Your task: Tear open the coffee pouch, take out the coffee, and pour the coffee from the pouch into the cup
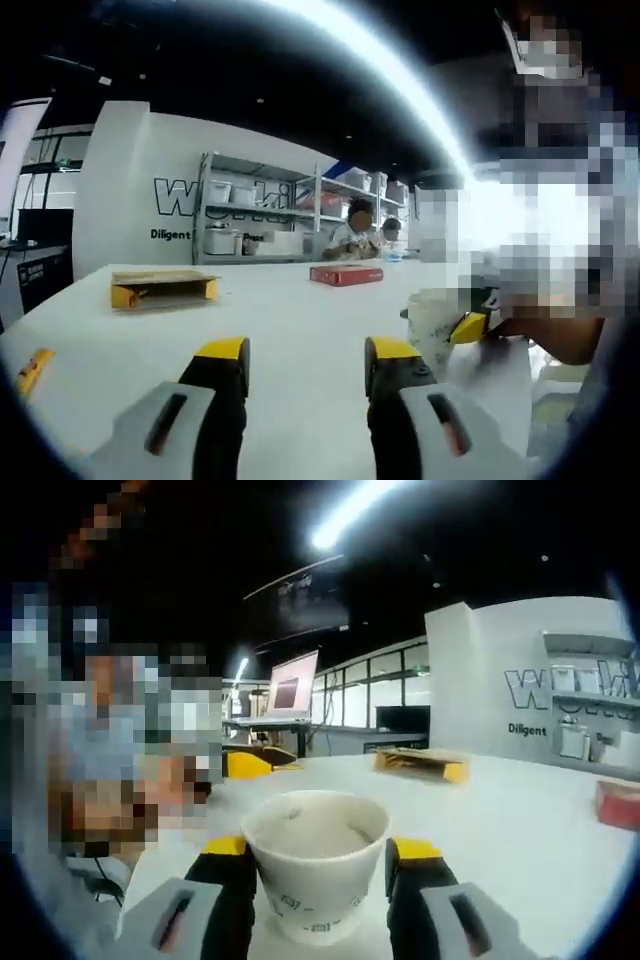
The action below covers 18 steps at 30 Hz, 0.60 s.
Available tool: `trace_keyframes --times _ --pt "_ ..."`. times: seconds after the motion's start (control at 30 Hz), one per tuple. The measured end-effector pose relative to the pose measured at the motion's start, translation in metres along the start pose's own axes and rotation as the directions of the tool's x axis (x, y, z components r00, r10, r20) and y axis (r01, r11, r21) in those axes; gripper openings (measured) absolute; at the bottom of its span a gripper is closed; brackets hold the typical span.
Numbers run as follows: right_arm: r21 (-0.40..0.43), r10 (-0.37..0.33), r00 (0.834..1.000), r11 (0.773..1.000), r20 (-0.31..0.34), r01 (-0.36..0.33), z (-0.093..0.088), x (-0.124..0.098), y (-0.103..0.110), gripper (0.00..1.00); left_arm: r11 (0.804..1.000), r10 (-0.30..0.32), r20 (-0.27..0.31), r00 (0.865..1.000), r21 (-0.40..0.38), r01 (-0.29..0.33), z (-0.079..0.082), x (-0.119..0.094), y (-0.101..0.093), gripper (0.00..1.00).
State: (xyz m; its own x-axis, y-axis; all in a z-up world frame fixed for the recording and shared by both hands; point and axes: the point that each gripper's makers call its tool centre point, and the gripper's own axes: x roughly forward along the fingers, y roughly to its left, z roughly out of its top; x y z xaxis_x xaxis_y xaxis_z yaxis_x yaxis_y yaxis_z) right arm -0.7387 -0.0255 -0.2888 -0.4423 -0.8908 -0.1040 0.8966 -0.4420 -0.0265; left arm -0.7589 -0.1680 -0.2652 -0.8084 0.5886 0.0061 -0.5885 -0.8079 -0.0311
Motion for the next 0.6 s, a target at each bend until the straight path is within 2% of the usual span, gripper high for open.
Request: trace_keyframes --times 0.17,0.3,0.5,0.6 --pt "0.025 0.006 1.000 1.000 0.003 -0.006 0.000 0.001 -0.005 0.40 1.000 0.003 0.002 1.000 -0.001 -0.003 0.000 0.000 0.002 0.48" --pt "0.051 0.015 1.000 0.999 0.005 -0.015 0.001 0.002 -0.008 0.39 1.000 0.003 0.004 1.000 -0.001 -0.003 0.000 -0.001 0.003 0.48" --pt "0.006 0.025 0.999 1.000 0.037 -0.025 0.013 0.004 -0.008 0.38 1.000 0.005 0.003 1.000 0.000 -0.005 0.000 0.000 0.004 0.48" --pt "-0.024 0.027 0.999 0.999 0.033 -0.027 0.014 0.005 -0.007 0.39 1.000 0.008 0.000 1.000 0.005 -0.008 0.000 0.000 0.004 0.48"
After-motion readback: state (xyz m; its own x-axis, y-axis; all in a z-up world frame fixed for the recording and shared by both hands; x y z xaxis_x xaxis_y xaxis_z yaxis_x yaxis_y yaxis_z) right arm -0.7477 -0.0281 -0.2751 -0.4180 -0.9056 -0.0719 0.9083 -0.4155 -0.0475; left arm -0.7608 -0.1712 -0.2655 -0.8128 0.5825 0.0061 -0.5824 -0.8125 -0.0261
